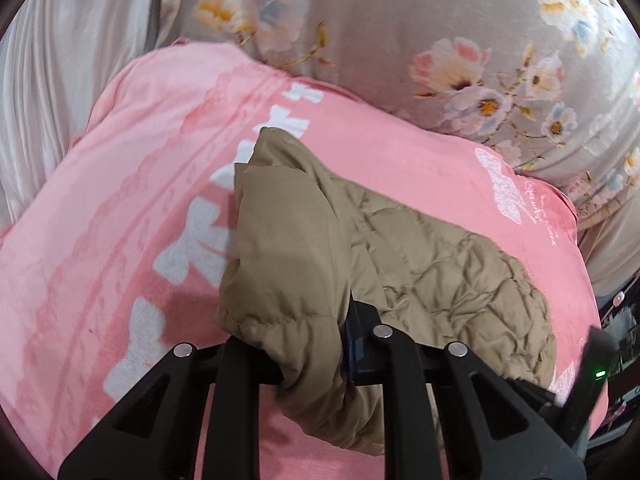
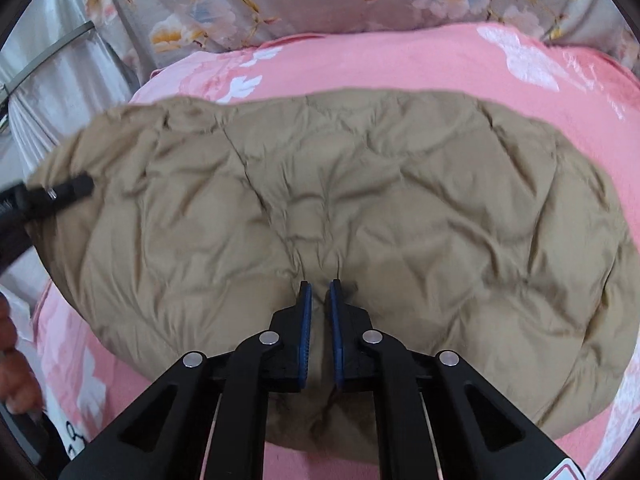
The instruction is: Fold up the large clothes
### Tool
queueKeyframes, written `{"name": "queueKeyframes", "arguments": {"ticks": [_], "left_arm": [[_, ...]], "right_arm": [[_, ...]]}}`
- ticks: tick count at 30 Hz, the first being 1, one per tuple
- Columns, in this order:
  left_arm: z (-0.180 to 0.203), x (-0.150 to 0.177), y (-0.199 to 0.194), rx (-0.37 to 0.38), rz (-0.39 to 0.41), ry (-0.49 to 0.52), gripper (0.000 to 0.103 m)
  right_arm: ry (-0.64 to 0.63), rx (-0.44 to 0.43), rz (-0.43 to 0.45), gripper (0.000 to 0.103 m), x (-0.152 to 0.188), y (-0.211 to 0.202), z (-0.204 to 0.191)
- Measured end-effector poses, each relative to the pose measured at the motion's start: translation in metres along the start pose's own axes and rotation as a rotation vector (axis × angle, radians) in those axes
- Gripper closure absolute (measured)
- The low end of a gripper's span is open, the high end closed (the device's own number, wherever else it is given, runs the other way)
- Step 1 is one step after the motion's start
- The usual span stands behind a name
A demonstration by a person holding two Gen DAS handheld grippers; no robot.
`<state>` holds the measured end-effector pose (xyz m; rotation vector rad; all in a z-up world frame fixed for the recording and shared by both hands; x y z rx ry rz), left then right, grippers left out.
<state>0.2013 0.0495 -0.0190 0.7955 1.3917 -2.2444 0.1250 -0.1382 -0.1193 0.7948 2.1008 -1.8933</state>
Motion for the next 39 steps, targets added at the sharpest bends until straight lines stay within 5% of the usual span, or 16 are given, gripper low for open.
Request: {"name": "queueKeyframes", "arguments": {"ticks": [12,17,28,39], "left_arm": [[0.140,-0.015,-0.019,0.153,0.008,0.259,0.088],[0.192,-0.008,0.005,0.181,-0.036,0.354,0.088],[0.271,0.064,0.098,0.228,-0.256,0.515,0.088],[0.306,0.133,0.132,0.179,-0.330,0.674,0.087]], "right_arm": [[0.131,-0.178,-0.073,0.103,-0.008,0.040,0.010],[0.210,-0.251,-0.093,0.102,-0.001,0.004,0.037],[0.330,0.081,0.029,0.098,0.031,-0.077,0.180],[0.360,0.194,0.090,0.095,0.025,-0.098,0.242]]}}
Point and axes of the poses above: each gripper's, at about its wrist camera, not at the fingertips, and y roughly the way its jaws point, z to its right, x to its underside, the point moved 7 cm from there along y, roughly the way its jaws point, and after that the axes turned 11 degrees about x, right-handed, at the moved point
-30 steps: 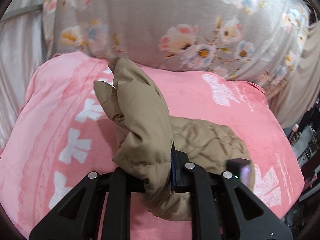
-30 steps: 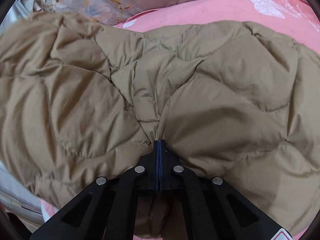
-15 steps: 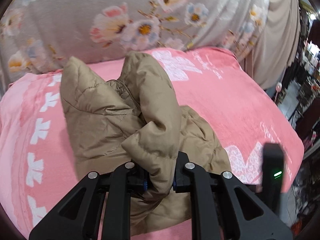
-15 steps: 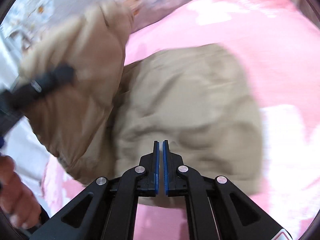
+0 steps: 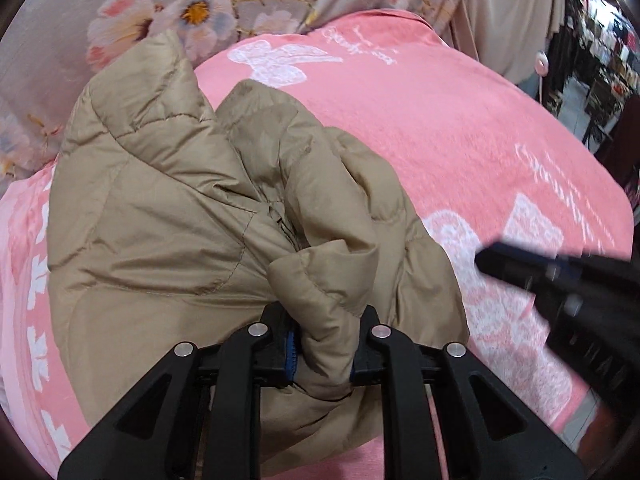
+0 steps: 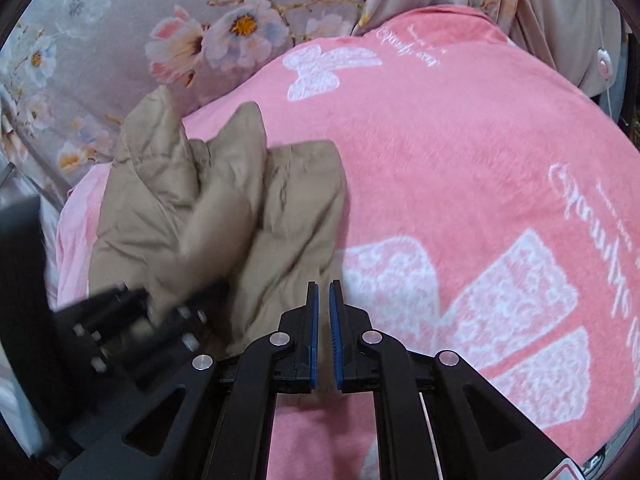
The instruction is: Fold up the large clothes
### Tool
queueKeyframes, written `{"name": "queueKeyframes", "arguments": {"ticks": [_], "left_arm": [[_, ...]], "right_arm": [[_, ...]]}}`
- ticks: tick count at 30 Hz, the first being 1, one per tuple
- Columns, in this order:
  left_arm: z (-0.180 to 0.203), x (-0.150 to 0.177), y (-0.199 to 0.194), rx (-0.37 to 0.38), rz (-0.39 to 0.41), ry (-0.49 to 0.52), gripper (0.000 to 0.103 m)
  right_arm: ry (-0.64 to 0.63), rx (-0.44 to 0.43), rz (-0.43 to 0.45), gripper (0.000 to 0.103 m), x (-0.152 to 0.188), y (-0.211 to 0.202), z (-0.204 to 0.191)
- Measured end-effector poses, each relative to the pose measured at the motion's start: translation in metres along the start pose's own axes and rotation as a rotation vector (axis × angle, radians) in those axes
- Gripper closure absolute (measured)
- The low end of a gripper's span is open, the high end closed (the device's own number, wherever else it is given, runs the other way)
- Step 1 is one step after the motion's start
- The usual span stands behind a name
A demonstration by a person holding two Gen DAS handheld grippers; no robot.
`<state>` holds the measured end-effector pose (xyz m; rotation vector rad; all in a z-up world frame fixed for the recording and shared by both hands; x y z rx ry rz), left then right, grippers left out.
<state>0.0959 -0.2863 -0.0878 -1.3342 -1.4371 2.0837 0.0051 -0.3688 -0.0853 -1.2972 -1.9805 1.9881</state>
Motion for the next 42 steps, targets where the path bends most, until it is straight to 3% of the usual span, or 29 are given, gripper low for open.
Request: {"name": "queueKeyframes", "arguments": {"ticks": [5,9,11,12,14,17,18,21,24,27,28,29,30,32,36,38,42], "left_arm": [[0.022,0.014,0.019,-0.021,-0.018,0.060,0.088],[0.027,0.016,0.014,0.022,0.002,0.051,0.084],[0.027,0.014,-0.005,0.083,0.023,0.023,0.073],[0.026,0.013,-0.017,0.111,0.040,0.012,0.070],[0.025,0.009,-0.047,0.145,0.090,-0.001,0.056],[0.020,0.004,-0.088,0.178,0.174,-0.022,0.034],[0.011,0.002,-0.106,0.190,0.211,-0.045,0.032],[-0.027,-0.001,-0.140,0.153,0.286,-0.139,0.032],[-0.083,-0.001,-0.160,0.037,0.314,-0.256,0.032],[-0.137,0.004,-0.169,-0.067,0.314,-0.376,0.032],[-0.153,0.003,-0.169,-0.078,0.314,-0.407,0.032],[-0.163,0.003,-0.170,-0.089,0.312,-0.433,0.032],[-0.175,0.003,-0.171,-0.103,0.309,-0.457,0.032],[-0.191,0.003,-0.172,-0.120,0.305,-0.484,0.032],[-0.200,-0.004,-0.164,-0.092,0.302,-0.503,0.032],[-0.194,-0.010,-0.160,-0.083,0.302,-0.486,0.032],[-0.166,-0.028,-0.135,-0.048,0.271,-0.428,0.032]], "right_arm": [[0.016,0.005,0.029,0.095,-0.013,-0.007,0.015],[0.027,-0.070,0.025,0.089,-0.026,-0.011,0.012],[0.026,-0.131,0.022,0.080,-0.042,-0.017,0.006],[0.021,-0.155,0.023,0.067,-0.049,-0.020,-0.001],[0.003,-0.200,0.027,0.052,-0.066,-0.027,-0.014],[-0.048,-0.280,0.026,0.045,-0.097,-0.034,-0.055],[-0.059,-0.299,0.019,0.043,-0.103,-0.034,-0.065],[-0.098,-0.327,-0.017,0.040,-0.124,-0.022,-0.110],[-0.107,-0.327,-0.085,0.040,-0.137,0.002,-0.147],[-0.112,-0.250,-0.138,0.040,-0.140,0.034,-0.166],[-0.124,-0.214,-0.149,0.041,-0.139,0.045,-0.170],[-0.129,-0.187,-0.159,0.054,-0.138,0.053,-0.172],[-0.127,-0.188,-0.169,0.078,-0.135,0.057,-0.172],[-0.092,-0.267,-0.178,0.091,-0.134,0.052,-0.168],[-0.048,-0.348,-0.079,0.097,-0.138,0.012,-0.139],[-0.036,-0.310,-0.022,0.097,-0.133,-0.006,-0.111],[-0.028,-0.160,0.013,0.097,-0.115,-0.004,-0.065]]}}
Point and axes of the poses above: each gripper's, at about its wrist camera, not at the fingertips, and y roughly the way its jaws point, z to its right, x to its underside, the point moved 7 cm from there along y, roughly the way its jaws point, and after that the axes turned 11 degrees about x, right-handed, at the moved point
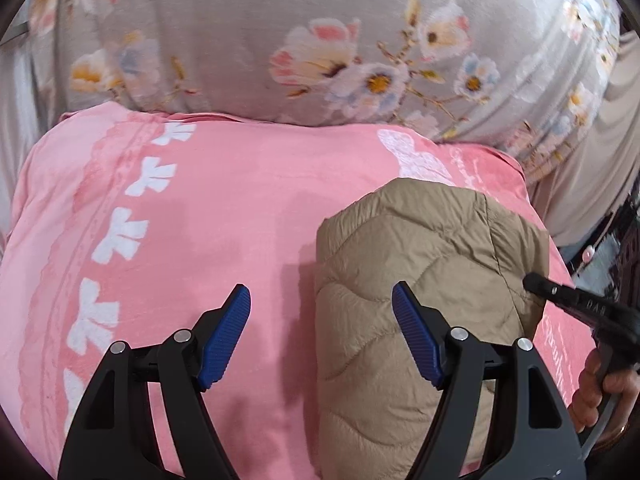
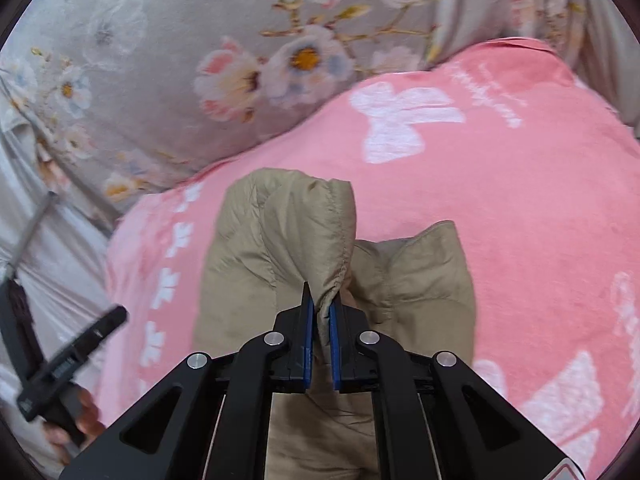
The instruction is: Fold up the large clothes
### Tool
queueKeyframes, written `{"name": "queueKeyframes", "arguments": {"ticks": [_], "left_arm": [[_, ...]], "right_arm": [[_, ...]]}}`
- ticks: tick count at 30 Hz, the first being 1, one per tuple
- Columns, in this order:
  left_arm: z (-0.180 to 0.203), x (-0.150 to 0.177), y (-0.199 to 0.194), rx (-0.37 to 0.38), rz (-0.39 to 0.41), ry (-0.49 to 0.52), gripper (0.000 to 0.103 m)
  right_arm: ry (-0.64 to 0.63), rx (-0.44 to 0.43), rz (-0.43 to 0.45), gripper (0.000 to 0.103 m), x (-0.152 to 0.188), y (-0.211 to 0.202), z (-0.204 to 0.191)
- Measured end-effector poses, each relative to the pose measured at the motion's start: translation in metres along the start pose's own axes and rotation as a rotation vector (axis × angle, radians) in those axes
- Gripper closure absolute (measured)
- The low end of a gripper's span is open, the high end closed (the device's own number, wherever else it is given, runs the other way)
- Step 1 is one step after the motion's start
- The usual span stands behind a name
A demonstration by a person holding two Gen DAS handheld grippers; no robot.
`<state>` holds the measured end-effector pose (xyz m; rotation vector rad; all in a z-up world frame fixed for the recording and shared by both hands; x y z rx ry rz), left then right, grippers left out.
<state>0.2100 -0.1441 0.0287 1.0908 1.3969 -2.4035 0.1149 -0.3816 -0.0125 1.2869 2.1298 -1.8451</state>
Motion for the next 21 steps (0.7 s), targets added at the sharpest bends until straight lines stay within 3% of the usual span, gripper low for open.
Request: {"name": "queueKeyframes", "arguments": {"ticks": [4,8,14,21], "left_arm": [[0.033,0.005,0.033,0.041,-0.056,0.028,0.032],[0.062,0.010,0.067,0.040,-0.105,0.061,0.032],[0.078,0.024,0.119,-0.024,-0.181,0.100,0.032],[0.074,0.031,0.141,-0.088,-0.172,0.122,0.027]], "right_arm": [[0.023,0.116,-0.018,0.097,0.022,0.018,0.036],[0.006,0.176,-0.009,0.097,0.030,0.038,0.043],[-0.009,0.197,-0.016,0.097,0.032,0.064,0.044],[0.005,0.181,-0.034,0.094,0.038,0.088,0.052]]}}
Point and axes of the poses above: each gripper's, at about its wrist camera, not at the fingertips, and y roughly the way its jaws point, z to its right, x to its underside, the point moved 7 cm from there along y, roughly the way its jaws point, and after that the axes turned 11 degrees about x, right-handed, at the moved point
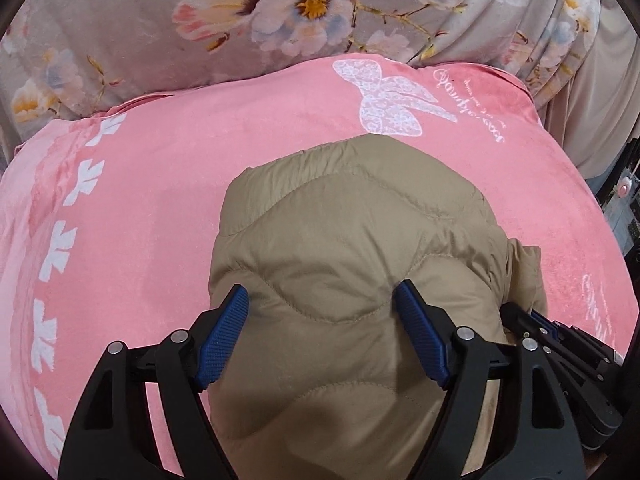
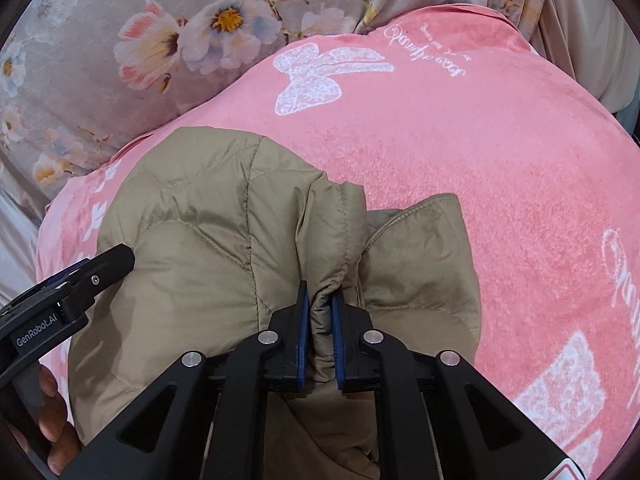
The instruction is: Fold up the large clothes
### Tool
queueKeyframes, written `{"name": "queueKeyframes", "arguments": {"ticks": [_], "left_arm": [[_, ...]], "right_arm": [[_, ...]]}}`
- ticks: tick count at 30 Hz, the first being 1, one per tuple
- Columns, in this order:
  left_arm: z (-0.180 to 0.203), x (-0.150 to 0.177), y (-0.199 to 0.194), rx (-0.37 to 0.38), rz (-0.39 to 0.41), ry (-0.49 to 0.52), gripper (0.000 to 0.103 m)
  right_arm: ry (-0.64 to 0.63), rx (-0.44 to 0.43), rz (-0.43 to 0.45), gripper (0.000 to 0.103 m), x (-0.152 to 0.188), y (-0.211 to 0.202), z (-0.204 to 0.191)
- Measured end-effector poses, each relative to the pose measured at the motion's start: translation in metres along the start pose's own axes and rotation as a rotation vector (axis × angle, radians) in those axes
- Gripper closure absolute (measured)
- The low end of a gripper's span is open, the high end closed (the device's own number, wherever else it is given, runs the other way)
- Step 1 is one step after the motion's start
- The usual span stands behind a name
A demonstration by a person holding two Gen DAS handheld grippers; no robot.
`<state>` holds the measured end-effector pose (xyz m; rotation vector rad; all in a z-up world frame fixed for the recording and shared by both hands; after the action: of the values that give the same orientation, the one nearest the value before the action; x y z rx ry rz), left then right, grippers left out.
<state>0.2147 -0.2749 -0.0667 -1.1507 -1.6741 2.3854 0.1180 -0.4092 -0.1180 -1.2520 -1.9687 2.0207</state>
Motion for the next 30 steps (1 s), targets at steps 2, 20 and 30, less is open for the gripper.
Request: {"name": "queueKeyframes", "arguments": {"ticks": [2,20,30], "left_arm": [[-0.001,0.003,0.006,-0.013,0.001,-0.001,0.024],[-0.001,0.011,0.037,-0.089,0.032,0.030,0.014],[-0.001,0.012,0.047,-0.115,0.048,0.042,0.011]], "right_arm": [[-0.008,0.006,0.000,0.093,0.000,0.006,-0.002],[0.003,-0.003,0.021,0.090,0.003,0.032,-0.004],[-0.005,0.001,0.046,0.090,0.004,0.035,-0.005]]}}
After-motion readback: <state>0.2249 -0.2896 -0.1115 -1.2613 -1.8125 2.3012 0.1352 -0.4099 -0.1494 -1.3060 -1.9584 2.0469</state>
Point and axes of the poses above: each gripper's, at about its wrist camera, not at the fingertips, and y roughly the way its jaws point, z to its right, x to its underside, the point moved 7 cm from there along y, roughly the way its jaws point, and after that the axes turned 11 degrees about x, right-handed, at the moved point
